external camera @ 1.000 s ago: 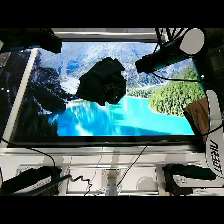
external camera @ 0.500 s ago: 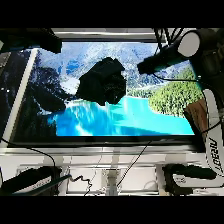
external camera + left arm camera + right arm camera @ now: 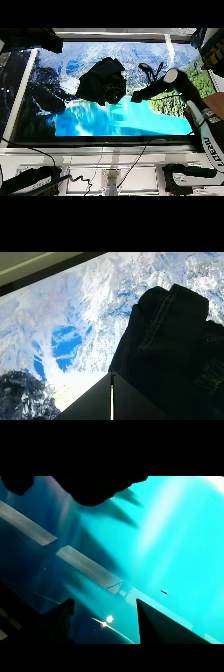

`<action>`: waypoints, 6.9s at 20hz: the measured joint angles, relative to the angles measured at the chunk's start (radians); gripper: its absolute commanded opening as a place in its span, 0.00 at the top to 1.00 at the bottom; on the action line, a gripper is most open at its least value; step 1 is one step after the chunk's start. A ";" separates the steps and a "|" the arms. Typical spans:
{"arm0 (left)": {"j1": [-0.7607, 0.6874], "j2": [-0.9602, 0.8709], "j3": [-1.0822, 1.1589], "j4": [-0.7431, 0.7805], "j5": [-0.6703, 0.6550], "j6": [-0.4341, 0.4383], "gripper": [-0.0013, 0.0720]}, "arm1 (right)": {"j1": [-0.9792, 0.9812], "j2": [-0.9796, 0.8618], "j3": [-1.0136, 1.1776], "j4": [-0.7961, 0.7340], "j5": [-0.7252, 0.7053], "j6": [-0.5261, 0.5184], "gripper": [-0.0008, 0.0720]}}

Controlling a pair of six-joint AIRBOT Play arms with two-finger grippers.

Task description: Fold the clothes and pants, and hang the long-sleeved shirts on hangers.

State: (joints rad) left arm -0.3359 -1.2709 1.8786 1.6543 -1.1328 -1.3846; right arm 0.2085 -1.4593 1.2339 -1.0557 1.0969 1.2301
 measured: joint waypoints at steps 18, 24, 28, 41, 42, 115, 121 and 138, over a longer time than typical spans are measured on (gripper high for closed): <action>0.000 -0.132 0.000 -0.014 0.051 0.000 0.25 | 0.042 -0.247 -0.064 0.284 -0.303 0.102 0.21; 0.000 -0.136 0.000 -0.014 0.051 0.000 0.25 | 0.089 -0.295 0.018 0.296 -0.280 0.050 0.21; 0.000 -0.137 0.000 -0.013 0.051 0.000 0.25 | 0.094 -0.312 0.053 0.262 -0.270 0.077 0.21; 0.000 -0.197 -0.028 -0.033 0.012 0.000 0.25 | 0.094 -0.327 0.071 0.238 -0.292 0.122 0.21; 0.000 -0.204 -0.034 -0.041 0.008 -0.001 0.25 | 0.094 -0.337 0.077 0.246 -0.297 0.122 0.21; -0.176 -0.138 -0.911 -0.533 0.657 -0.100 0.03 | 0.167 -0.438 0.268 0.115 -0.286 0.251 0.94; -0.225 -0.213 -0.912 -0.325 0.793 -0.098 0.12 | 0.167 -0.438 0.268 0.113 -0.305 0.251 0.94; 0.005 -0.136 -0.750 -0.069 0.761 -0.179 0.95 | 0.038 -0.309 0.275 0.048 -0.269 0.250 0.94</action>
State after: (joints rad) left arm -0.3313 -1.4071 1.1286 1.5856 -0.3717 -1.5639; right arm 0.2462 -1.7683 1.5093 -1.0077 0.8284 1.4803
